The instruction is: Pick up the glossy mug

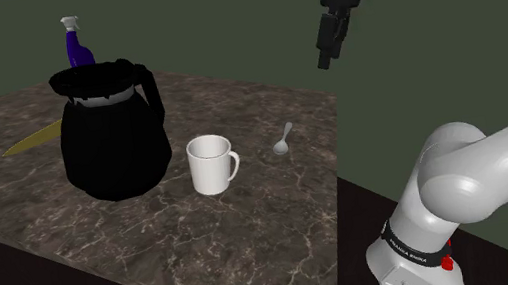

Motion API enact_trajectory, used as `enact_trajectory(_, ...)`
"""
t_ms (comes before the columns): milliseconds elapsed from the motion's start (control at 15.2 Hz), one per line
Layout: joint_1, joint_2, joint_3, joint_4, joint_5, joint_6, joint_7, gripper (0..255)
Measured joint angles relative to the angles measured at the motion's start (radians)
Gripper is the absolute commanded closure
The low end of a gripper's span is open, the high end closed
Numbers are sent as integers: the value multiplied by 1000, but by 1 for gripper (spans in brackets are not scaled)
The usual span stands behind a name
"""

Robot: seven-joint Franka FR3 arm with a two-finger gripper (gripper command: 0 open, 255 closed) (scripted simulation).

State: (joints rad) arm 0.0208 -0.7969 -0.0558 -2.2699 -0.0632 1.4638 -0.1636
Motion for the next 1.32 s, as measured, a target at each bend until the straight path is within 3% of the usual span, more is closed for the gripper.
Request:
enact_trajectory(198, 9, 15, 17, -9, 17, 25, 19, 0)
enact_trajectory(594, 50, 89, 98, -64, 93, 163, 104, 0)
enact_trajectory(1320, 120, 326, 247, -48, 190, 418, 246, 0)
